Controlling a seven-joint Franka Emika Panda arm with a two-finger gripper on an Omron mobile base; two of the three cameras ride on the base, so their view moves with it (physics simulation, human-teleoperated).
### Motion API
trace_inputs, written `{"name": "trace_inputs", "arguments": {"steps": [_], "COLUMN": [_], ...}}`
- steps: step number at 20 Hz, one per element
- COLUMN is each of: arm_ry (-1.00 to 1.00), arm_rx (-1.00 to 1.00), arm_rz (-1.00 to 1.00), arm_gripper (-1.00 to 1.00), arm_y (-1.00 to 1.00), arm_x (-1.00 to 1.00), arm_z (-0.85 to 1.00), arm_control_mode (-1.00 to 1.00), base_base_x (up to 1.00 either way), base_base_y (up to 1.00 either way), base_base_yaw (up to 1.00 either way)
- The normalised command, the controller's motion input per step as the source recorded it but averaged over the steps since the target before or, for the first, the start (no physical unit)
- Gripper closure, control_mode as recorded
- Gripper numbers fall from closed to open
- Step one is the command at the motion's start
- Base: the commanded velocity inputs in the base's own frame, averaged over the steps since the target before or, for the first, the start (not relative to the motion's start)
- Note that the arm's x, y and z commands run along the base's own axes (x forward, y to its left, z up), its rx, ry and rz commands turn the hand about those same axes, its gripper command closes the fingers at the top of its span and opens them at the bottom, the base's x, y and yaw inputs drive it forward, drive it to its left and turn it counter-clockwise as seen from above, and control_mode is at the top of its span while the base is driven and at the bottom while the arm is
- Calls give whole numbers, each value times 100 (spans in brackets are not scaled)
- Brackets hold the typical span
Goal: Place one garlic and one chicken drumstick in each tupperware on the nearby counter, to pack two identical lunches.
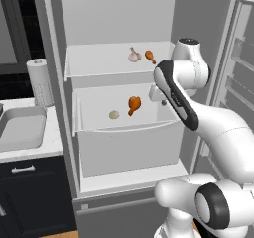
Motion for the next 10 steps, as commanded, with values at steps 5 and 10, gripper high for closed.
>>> {"name": "trace_inputs", "arguments": {"steps": [5,10], "arm_ry": [6,4], "arm_rx": [1,1], "arm_rz": [0,-6], "arm_gripper": [-100,-100], "arm_y": [0,1], "arm_x": [-1,3], "arm_z": [-4,-43], "arm_control_mode": [-100,-100], "base_base_x": [0,0], "base_base_y": [0,0], "base_base_yaw": [0,0]}}
